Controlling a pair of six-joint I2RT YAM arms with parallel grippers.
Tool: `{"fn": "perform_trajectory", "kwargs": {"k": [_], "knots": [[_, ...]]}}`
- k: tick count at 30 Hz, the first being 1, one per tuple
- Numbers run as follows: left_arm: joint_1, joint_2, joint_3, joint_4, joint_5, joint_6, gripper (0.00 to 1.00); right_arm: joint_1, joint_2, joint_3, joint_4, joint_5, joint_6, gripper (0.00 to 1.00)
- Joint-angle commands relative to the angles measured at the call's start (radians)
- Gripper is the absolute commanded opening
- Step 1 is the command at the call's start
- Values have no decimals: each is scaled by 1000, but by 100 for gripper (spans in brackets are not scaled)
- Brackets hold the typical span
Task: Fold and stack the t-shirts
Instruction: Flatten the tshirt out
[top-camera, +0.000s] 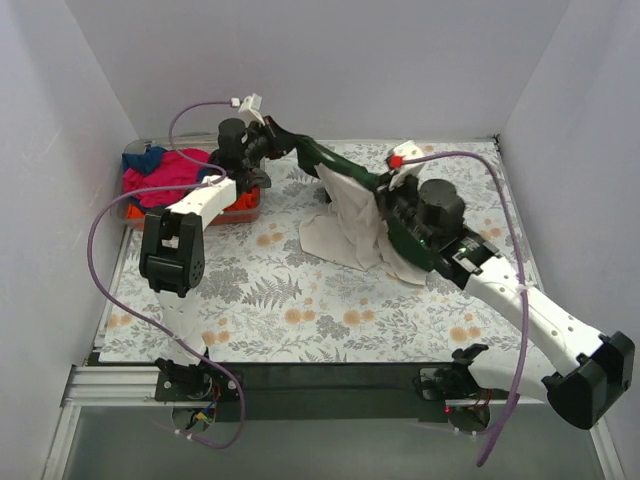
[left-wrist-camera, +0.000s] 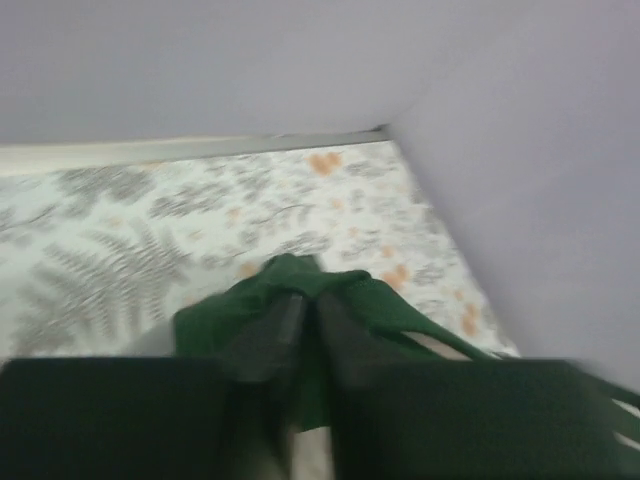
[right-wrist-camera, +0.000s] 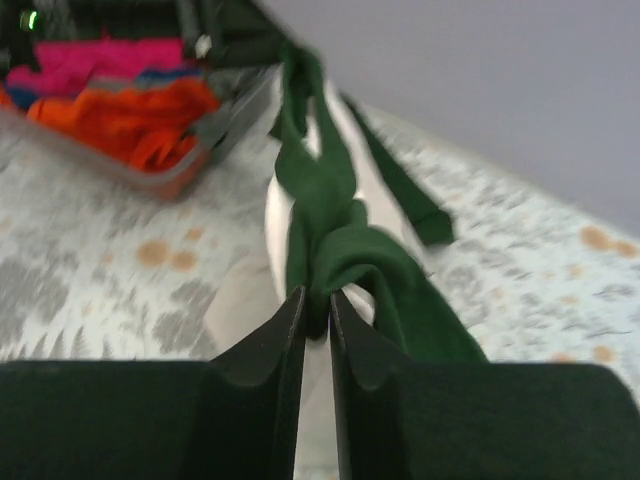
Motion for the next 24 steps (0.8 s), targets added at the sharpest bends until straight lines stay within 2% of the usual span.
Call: {"fn": "perform_trajectory", "kwargs": {"k": [1,3,4,5,6,9,14,16,18,24], "knots": [[25,-86,-95,-62,-177,54,34,117,86,-54,17,-60,17,14],[25,-106,-145,-117,-229,66,58,168,146,-50,6,-27,17,37],[26,-139,-167,-127,-281,68,86,206,157,-48,2,-9,16,55],[27,-161,-217,-128,-301,68,92,218,157,-45,-1,11,13,61],[27,-186,-239,-119,-315,74,92,223,143,-46,-1,13,16,68],[14,-279,-305,-102,-355,106,92,223,80,-57,8,73,13,77],[-128,-410,-413,-114,-442,157,93,183,34,-77,8,268,-6,84],[-226,-424,-450,-110,-455,171,93,99,28,-95,6,239,16,85],[-274,-405,-466,-108,-443,172,93,27,23,-112,6,147,63,85],[-397,-226,-425,-114,-369,158,94,-206,39,-165,6,61,117,85]]}}
